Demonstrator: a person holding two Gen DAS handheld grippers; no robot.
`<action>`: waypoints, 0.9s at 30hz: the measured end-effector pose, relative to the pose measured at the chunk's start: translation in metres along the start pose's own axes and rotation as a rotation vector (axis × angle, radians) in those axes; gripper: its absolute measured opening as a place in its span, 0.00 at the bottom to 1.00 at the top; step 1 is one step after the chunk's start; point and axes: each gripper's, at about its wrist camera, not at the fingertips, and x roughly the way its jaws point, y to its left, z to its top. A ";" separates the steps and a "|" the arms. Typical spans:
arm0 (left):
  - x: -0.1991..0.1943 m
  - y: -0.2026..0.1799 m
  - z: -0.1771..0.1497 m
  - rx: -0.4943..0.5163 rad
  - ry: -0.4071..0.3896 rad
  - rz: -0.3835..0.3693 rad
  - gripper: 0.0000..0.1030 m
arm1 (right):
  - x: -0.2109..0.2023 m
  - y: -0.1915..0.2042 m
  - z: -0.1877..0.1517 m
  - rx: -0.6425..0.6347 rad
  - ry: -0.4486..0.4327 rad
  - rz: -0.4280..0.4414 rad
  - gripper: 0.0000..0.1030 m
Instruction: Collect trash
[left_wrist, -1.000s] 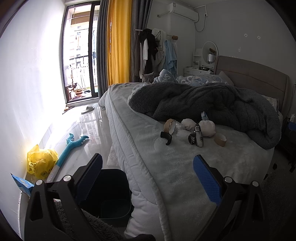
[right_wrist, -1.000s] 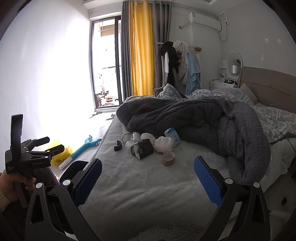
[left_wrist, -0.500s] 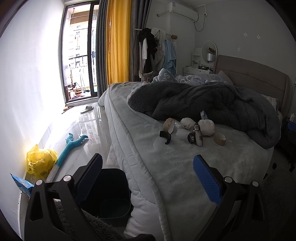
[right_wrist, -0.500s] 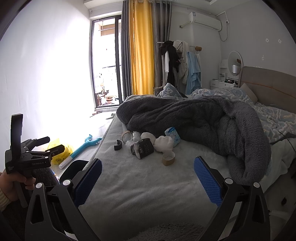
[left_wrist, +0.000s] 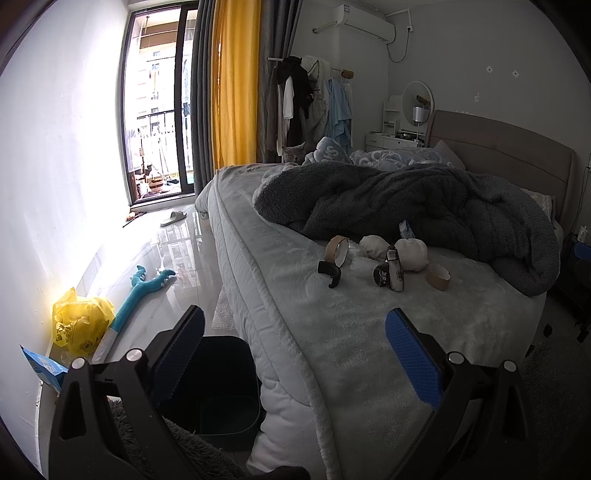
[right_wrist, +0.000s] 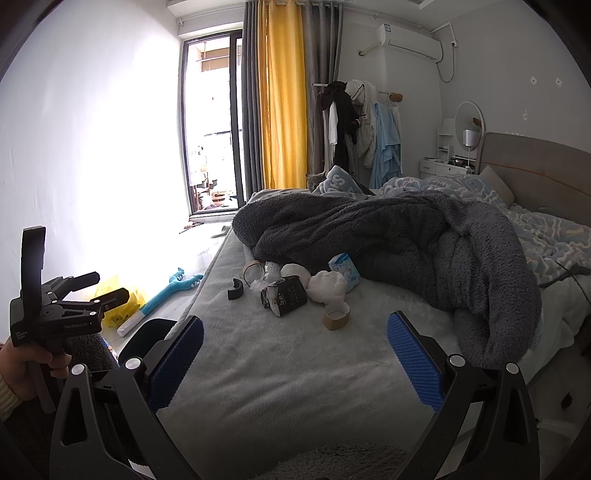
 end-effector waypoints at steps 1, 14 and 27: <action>0.000 0.000 0.000 0.000 0.001 0.000 0.97 | 0.000 0.000 0.000 0.000 0.000 0.000 0.97; 0.001 -0.005 -0.002 -0.002 0.006 -0.002 0.97 | 0.000 0.000 0.001 -0.001 0.006 -0.001 0.97; 0.005 0.005 0.004 -0.021 0.019 -0.038 0.97 | 0.013 -0.001 0.014 -0.019 0.030 0.006 0.97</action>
